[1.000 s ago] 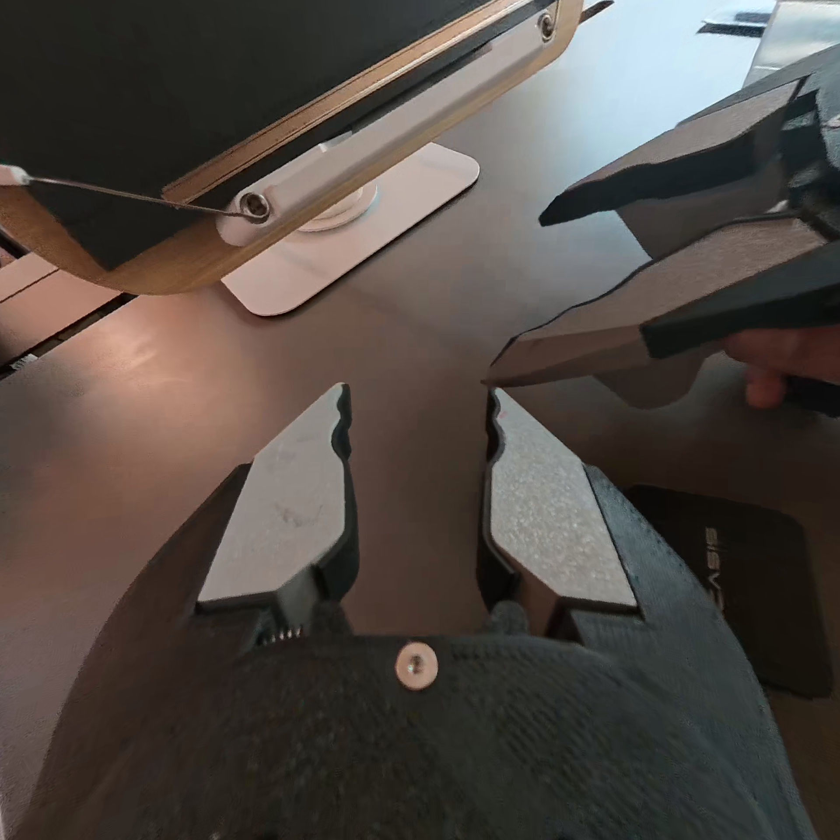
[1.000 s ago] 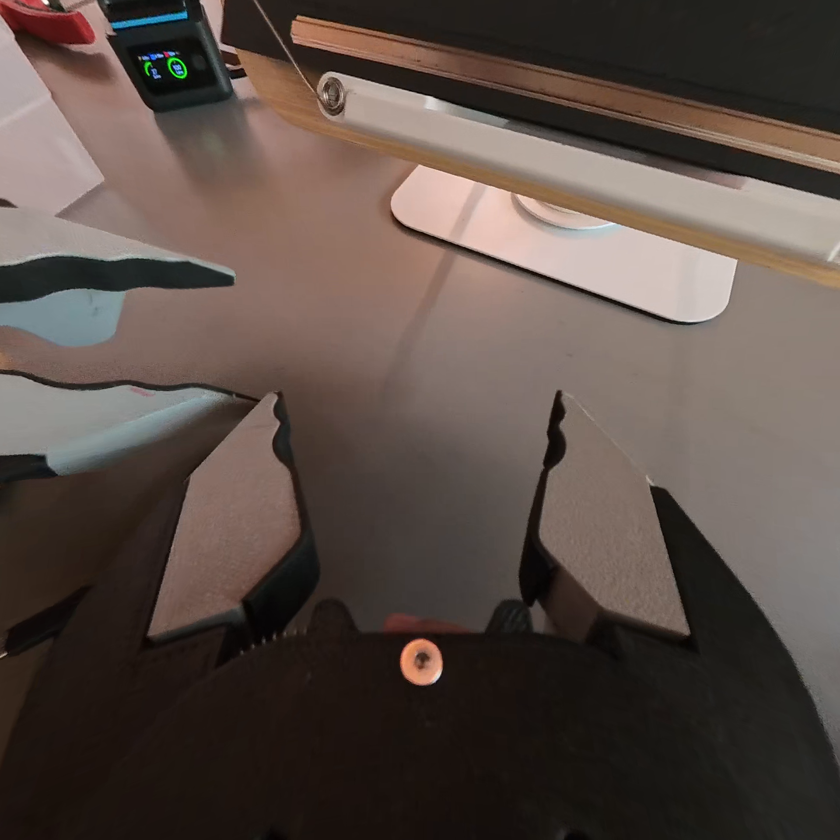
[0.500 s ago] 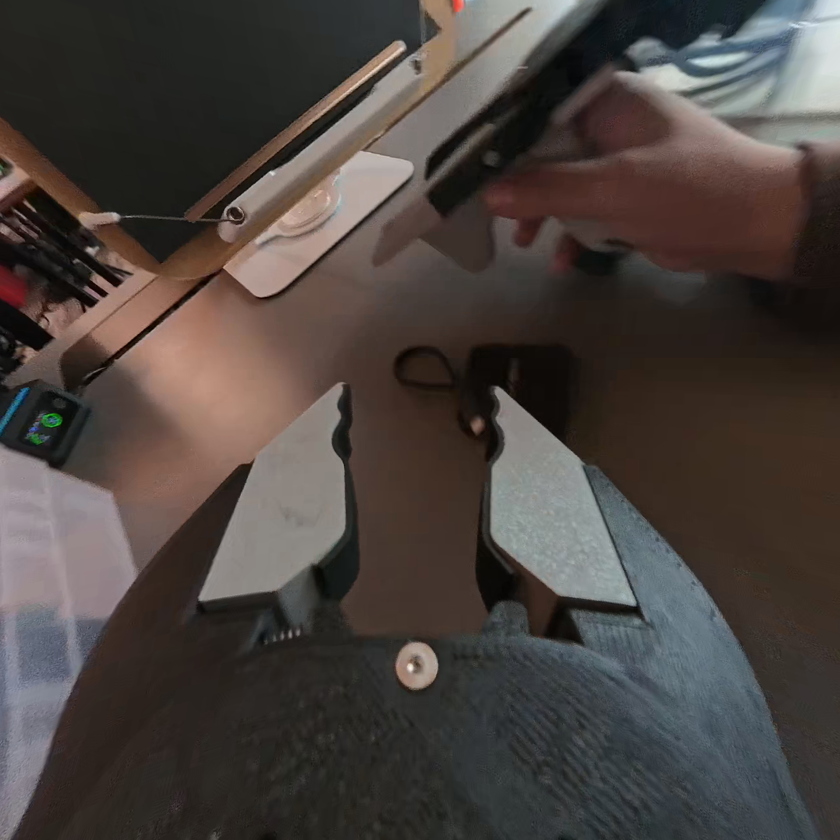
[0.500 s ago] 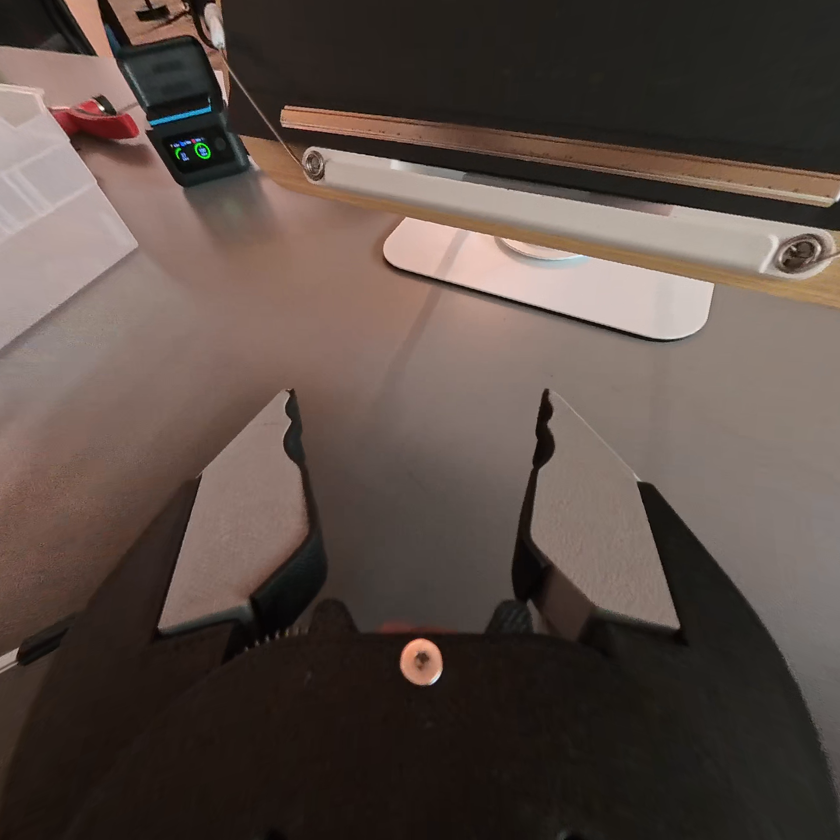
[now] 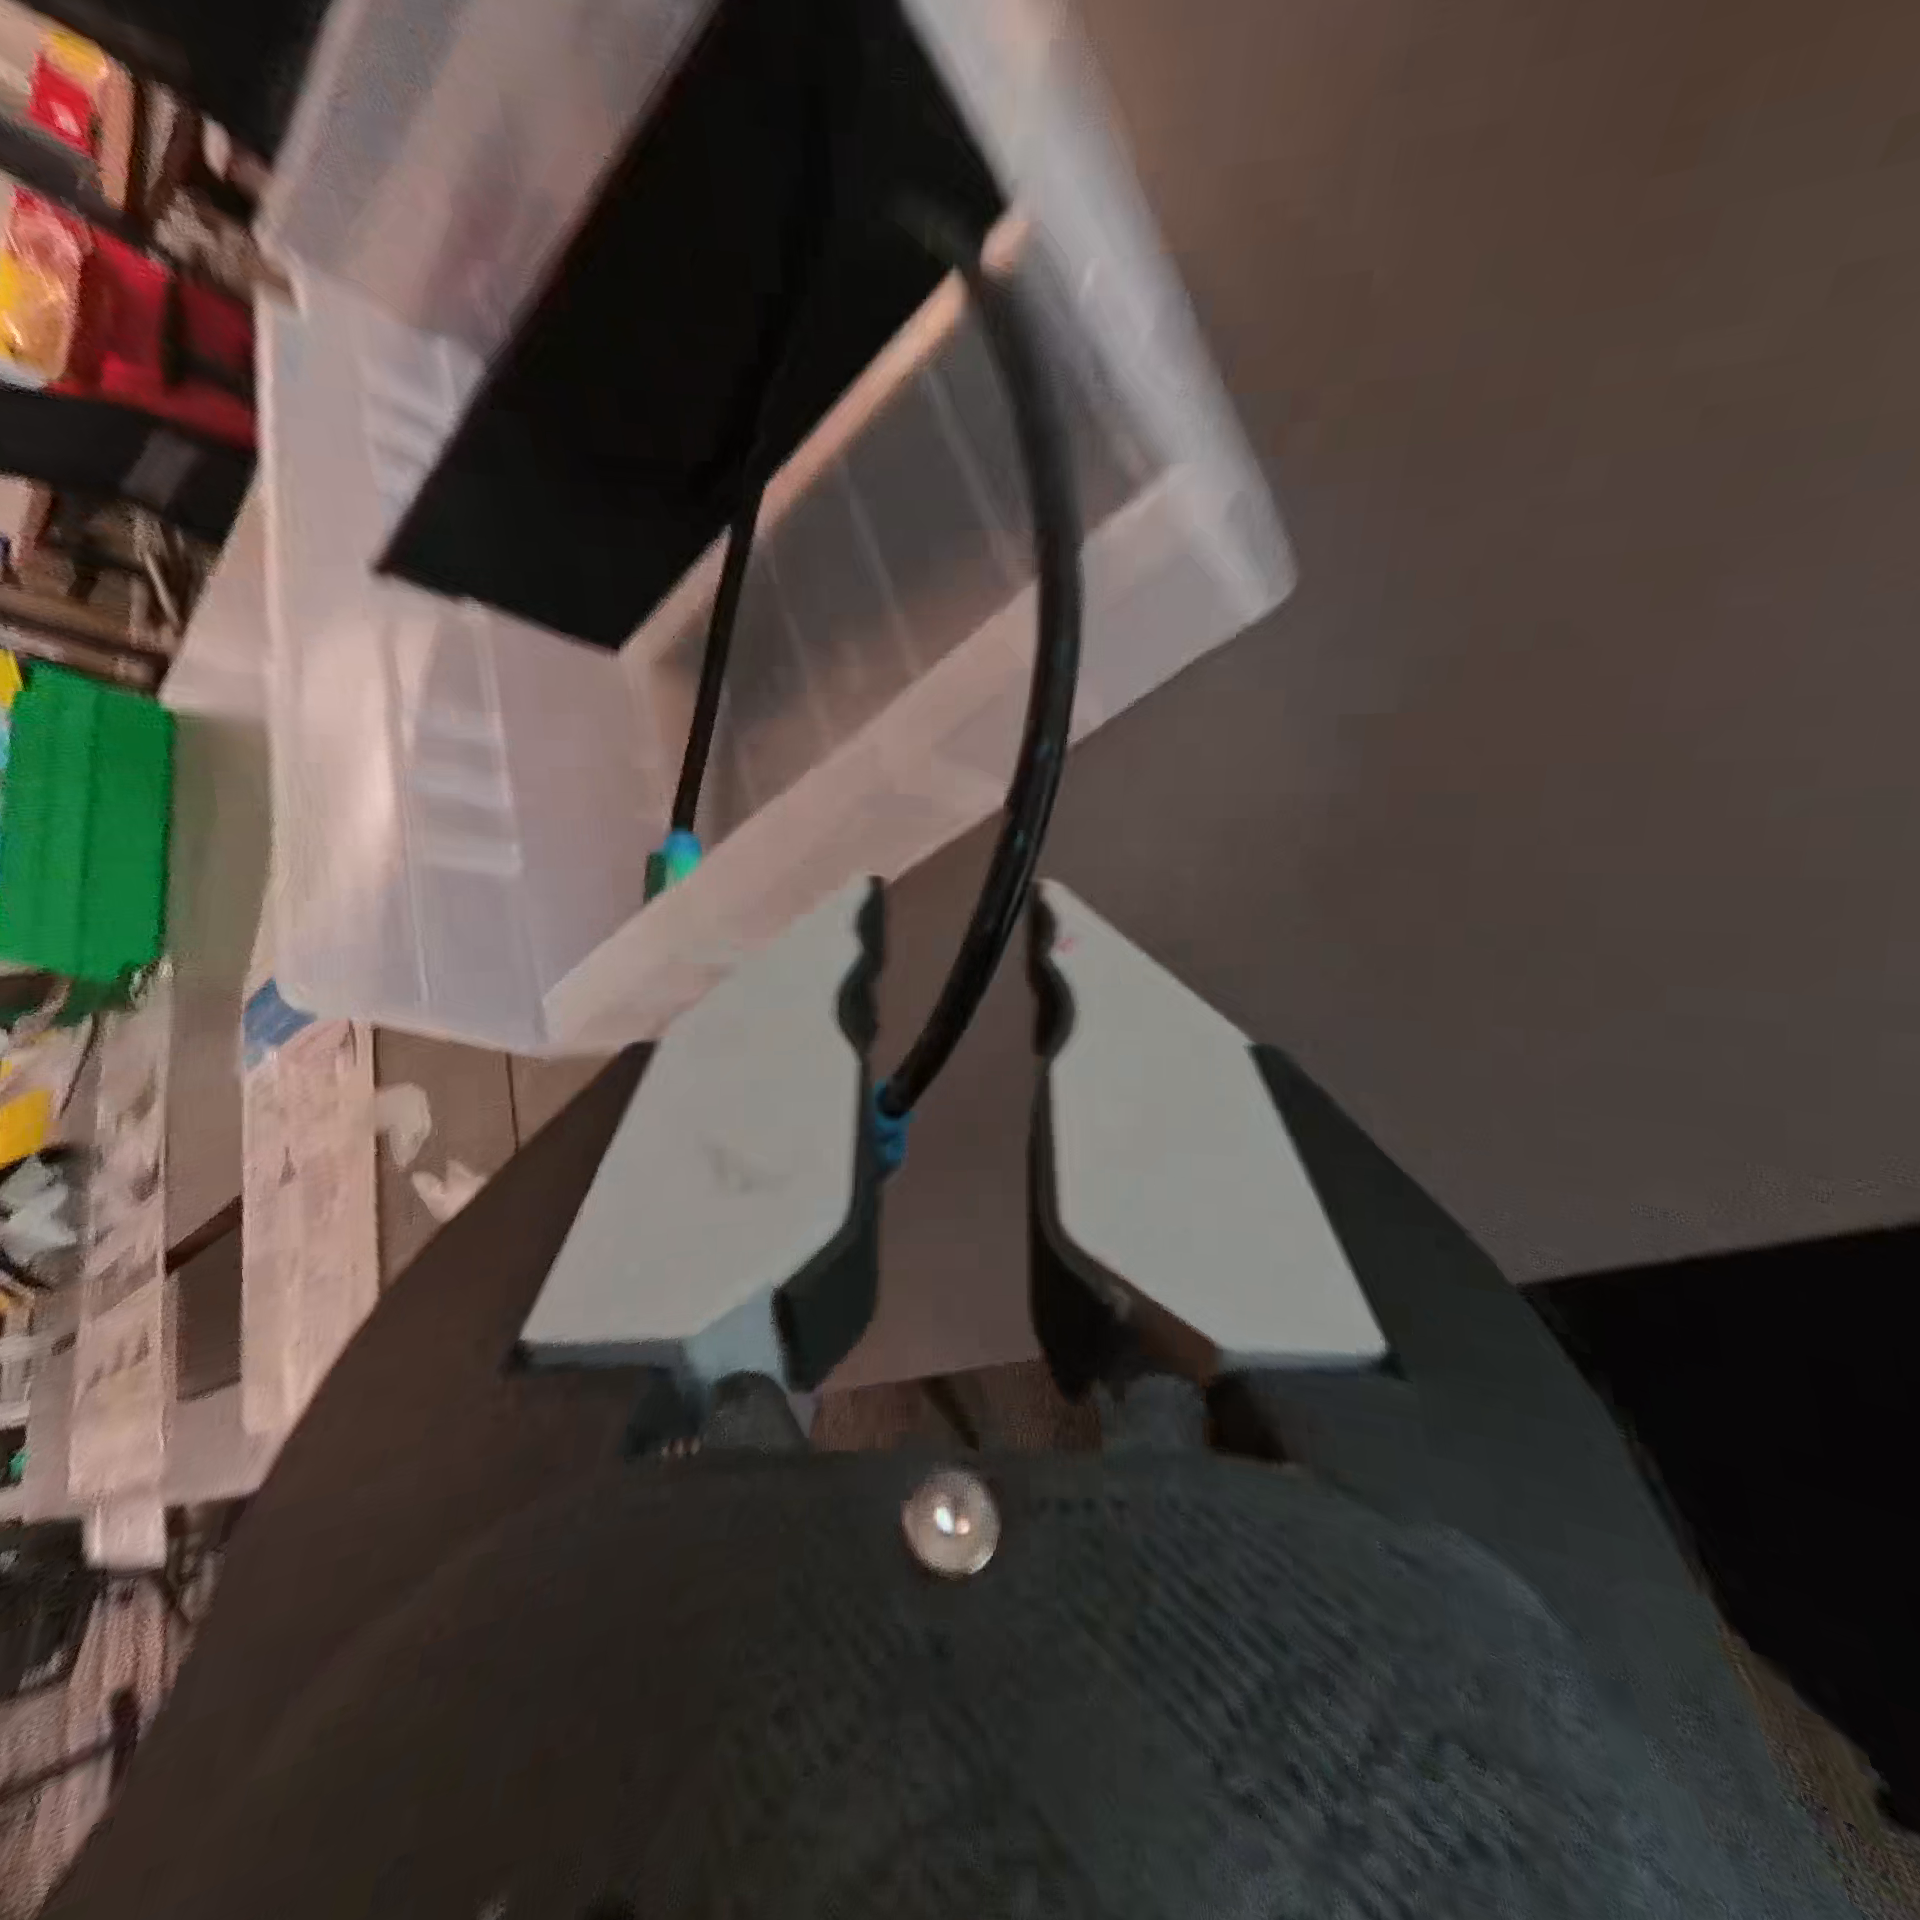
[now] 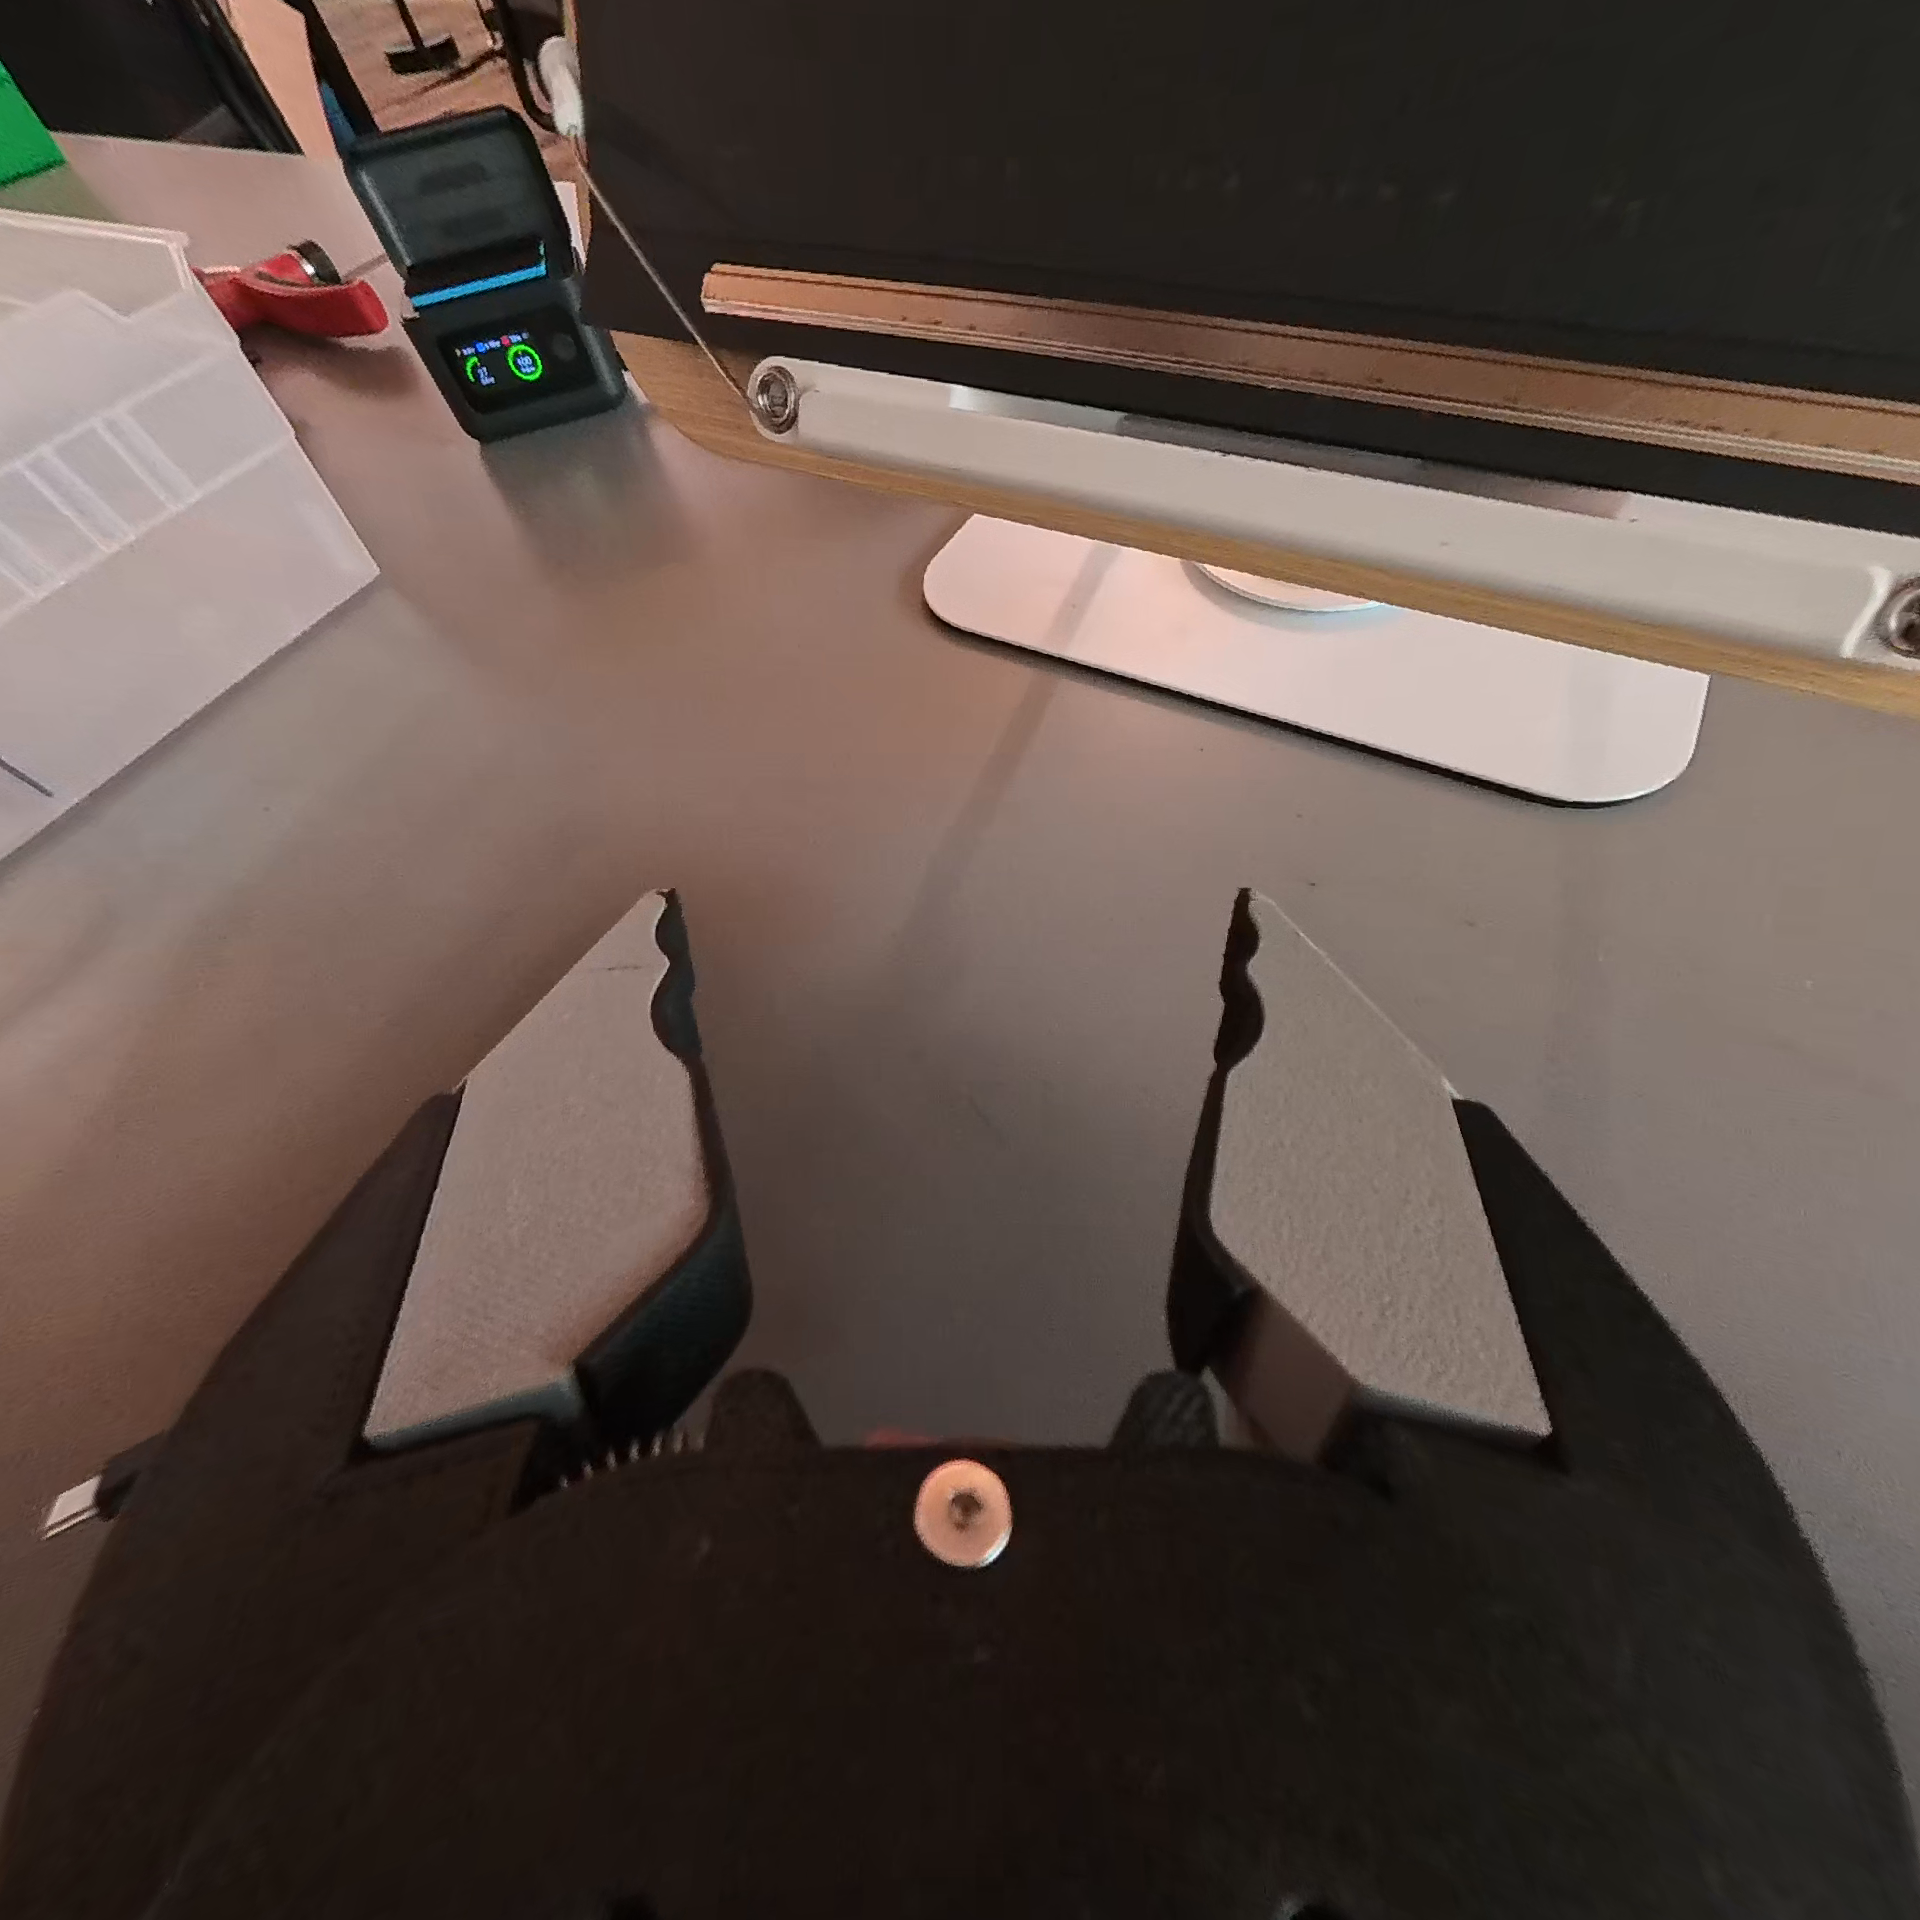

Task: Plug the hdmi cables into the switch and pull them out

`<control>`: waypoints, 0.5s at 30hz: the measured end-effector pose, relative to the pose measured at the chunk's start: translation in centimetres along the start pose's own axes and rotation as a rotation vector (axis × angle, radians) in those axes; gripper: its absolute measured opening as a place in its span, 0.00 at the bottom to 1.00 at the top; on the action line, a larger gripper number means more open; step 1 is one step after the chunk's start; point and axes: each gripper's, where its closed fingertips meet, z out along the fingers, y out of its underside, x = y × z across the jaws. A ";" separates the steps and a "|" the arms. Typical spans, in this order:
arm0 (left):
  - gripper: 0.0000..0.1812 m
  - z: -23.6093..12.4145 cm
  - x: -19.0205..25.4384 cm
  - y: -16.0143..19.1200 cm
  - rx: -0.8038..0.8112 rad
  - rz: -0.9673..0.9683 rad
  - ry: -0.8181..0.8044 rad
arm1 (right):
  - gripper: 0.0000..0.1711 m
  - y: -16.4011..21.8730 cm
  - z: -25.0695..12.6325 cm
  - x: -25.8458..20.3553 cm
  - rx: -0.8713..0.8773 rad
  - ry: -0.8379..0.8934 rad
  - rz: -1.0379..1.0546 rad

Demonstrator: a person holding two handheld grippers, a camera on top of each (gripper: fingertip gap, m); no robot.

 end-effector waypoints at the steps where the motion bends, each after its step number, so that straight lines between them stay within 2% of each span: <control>1: 0.06 0.7 -0.3 1.2 -0.039 -0.008 0.001 | 0.58 0.0 -0.1 0.1 0.004 -0.002 0.008; 3: 0.04 0.9 -0.8 2.1 -0.053 -0.051 0.018 | 0.58 -0.1 -0.2 0.2 0.012 -0.007 0.025; 7: 0.02 -2.3 -5.3 -0.8 0.066 -0.103 -0.079 | 0.57 -0.1 -0.3 0.4 0.012 -0.016 0.043; 12: 0.01 -9.3 -14.7 -8.1 0.319 -0.210 -0.274 | 0.57 -0.2 -0.1 0.3 0.011 -0.011 0.022; 15: 0.01 -14.0 -16.7 -14.7 0.539 -0.208 -0.329 | 0.57 -0.2 -0.1 0.4 0.013 -0.016 0.026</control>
